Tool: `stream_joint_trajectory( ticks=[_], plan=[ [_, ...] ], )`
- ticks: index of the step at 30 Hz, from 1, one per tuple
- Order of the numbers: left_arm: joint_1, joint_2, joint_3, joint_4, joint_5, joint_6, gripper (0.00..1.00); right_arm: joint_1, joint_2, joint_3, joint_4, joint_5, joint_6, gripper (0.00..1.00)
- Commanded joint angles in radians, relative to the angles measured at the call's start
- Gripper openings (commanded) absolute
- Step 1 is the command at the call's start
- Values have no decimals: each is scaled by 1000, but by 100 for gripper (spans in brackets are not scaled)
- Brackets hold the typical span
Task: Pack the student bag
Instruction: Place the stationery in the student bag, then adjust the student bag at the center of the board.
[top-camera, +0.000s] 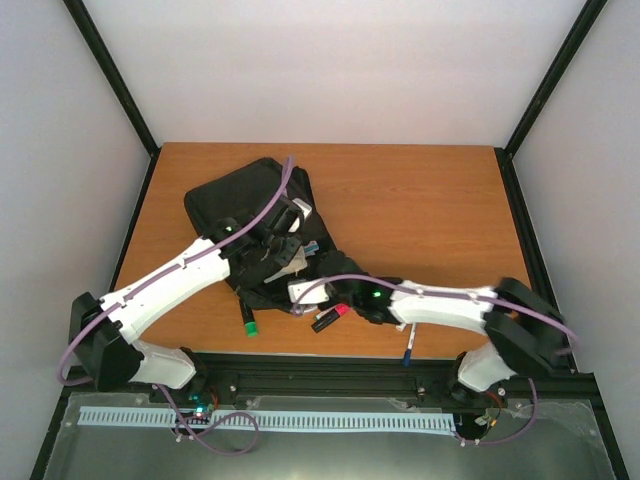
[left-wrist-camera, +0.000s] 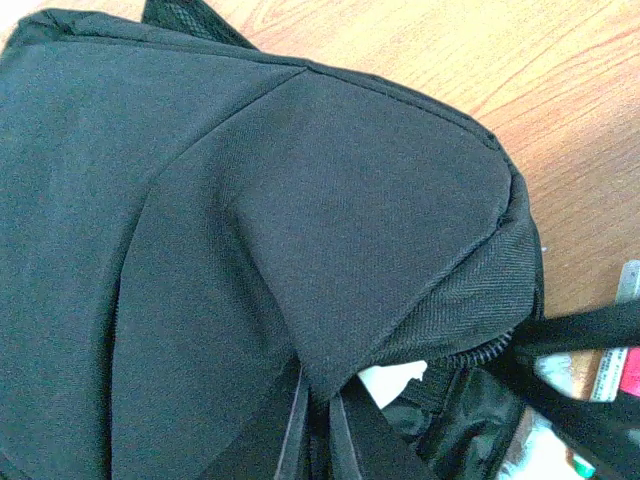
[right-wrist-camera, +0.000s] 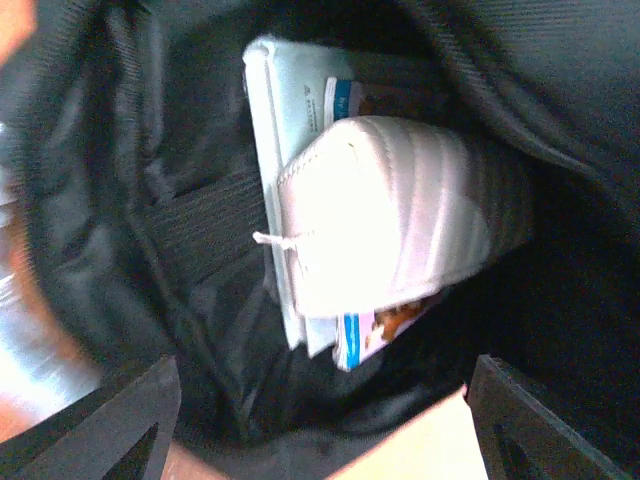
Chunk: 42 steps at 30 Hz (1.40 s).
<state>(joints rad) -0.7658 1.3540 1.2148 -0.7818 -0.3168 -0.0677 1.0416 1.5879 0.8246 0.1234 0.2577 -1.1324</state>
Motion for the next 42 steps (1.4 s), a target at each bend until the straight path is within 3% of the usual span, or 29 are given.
stream_joint_trajectory(
  ticks=[1,5,12,17,20,23,30,39,42],
  plan=[
    [5,31,53,-52,17,-53,6,-28,-240,-74,-288,-168,125,81],
    [4,76,33,-70,84,-83,12,-146,-343,-64,-446,-295,259,81],
    [3,157,-17,-99,180,-169,36,-489,-351,36,-543,-615,463,81],
    [3,66,-48,-73,231,-205,74,-584,-259,158,-611,-685,557,81],
    [7,-71,-100,31,315,-230,99,-601,-169,267,-660,-709,608,81],
    [55,-168,-132,66,291,-301,100,-606,-84,367,-676,-729,684,82],
    [227,-227,-165,-29,67,-553,100,-610,219,634,-739,-805,852,80],
    [399,-326,-368,29,41,-776,100,-623,543,860,-807,-894,986,66],
    [486,-332,-437,73,152,-820,100,-623,581,857,-790,-922,1000,60]
  ],
)
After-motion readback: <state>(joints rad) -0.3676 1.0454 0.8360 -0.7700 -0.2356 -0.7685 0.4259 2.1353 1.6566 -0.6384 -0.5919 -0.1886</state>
